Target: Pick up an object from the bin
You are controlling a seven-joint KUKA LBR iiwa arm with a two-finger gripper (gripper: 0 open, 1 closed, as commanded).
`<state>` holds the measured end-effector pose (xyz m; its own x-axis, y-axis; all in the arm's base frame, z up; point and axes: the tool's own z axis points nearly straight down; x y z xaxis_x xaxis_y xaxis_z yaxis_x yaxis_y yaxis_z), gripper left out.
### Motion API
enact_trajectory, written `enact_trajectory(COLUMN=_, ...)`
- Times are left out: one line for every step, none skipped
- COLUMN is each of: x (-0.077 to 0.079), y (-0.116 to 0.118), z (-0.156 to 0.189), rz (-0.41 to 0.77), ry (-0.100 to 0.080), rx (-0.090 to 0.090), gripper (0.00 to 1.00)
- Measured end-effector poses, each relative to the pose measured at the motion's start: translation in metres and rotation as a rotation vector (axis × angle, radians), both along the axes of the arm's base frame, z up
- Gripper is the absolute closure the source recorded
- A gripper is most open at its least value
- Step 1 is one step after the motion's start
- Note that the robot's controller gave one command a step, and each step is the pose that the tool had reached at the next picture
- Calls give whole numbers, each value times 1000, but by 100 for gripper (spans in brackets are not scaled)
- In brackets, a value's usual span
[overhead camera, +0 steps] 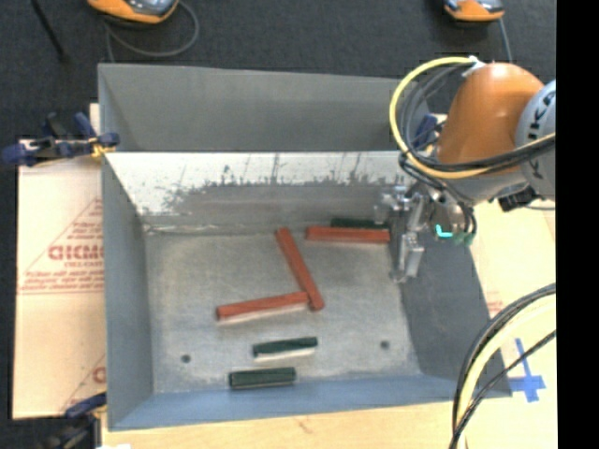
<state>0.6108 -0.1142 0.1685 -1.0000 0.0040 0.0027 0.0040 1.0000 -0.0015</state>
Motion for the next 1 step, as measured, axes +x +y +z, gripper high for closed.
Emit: enact_trajectory(x=33, y=91, z=-101, rz=-76, ry=-4, rx=5, gripper=0)
